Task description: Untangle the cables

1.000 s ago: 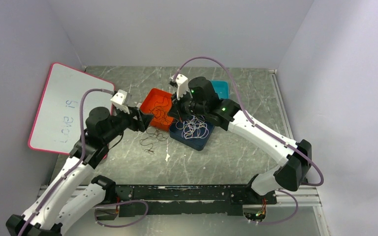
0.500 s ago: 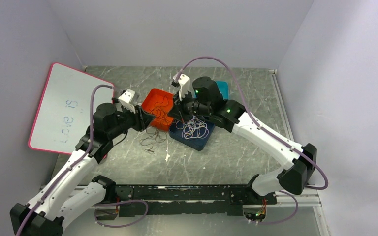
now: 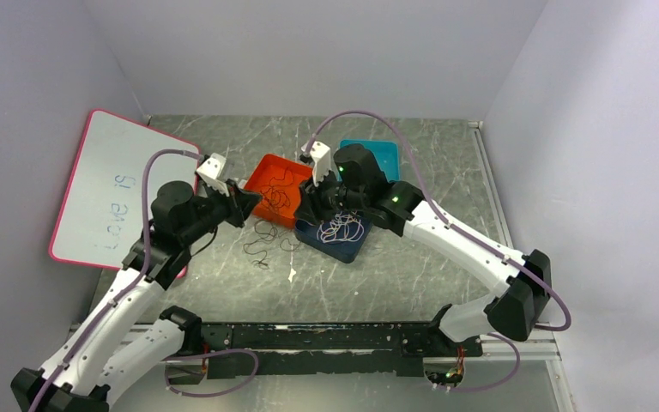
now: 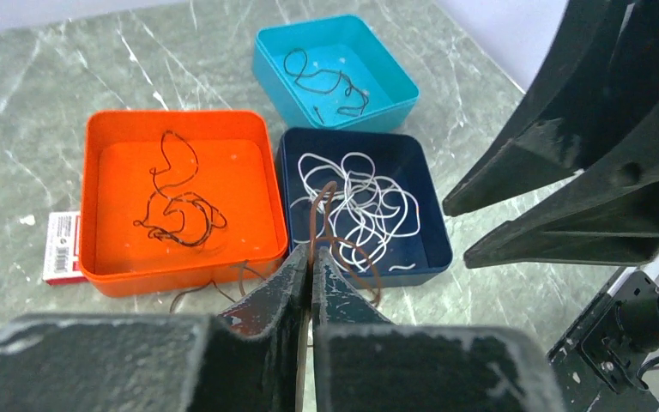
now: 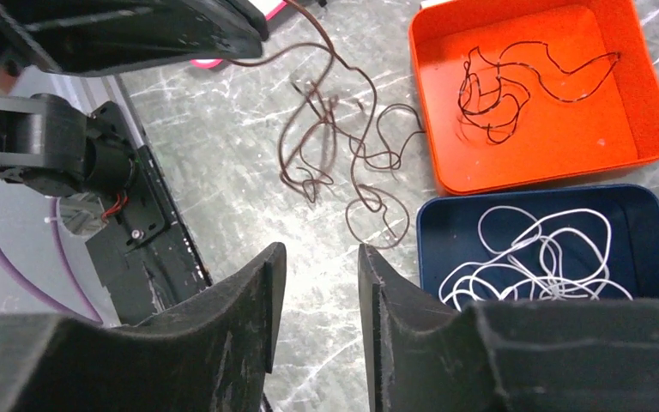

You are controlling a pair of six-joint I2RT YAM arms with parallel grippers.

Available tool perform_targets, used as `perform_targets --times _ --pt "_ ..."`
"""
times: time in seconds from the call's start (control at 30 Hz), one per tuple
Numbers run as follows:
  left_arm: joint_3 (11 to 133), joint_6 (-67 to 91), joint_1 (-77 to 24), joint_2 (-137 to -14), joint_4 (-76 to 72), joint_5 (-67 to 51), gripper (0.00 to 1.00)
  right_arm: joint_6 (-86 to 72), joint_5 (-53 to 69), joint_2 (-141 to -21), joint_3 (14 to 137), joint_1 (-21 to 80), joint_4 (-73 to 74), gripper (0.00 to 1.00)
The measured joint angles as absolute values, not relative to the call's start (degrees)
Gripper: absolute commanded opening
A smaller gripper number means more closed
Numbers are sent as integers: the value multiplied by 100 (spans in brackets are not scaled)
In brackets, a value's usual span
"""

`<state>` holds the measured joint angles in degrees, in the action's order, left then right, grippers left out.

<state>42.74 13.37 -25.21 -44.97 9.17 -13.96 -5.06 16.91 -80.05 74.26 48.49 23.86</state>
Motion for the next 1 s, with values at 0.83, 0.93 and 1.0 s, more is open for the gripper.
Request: perform_targets --times 0.83,0.93,1.0 --pt "4495 1236 -2521 -4519 963 -1441 7 -1013 1850 -8757 7544 4849 405 55" --pt "4495 1236 -2521 -4504 965 -1463 7 -1033 1800 -8982 7581 4849 320 47" --pt "4495 1236 -2521 -4473 965 -1466 7 -1037 1763 -9091 7609 4849 281 41"
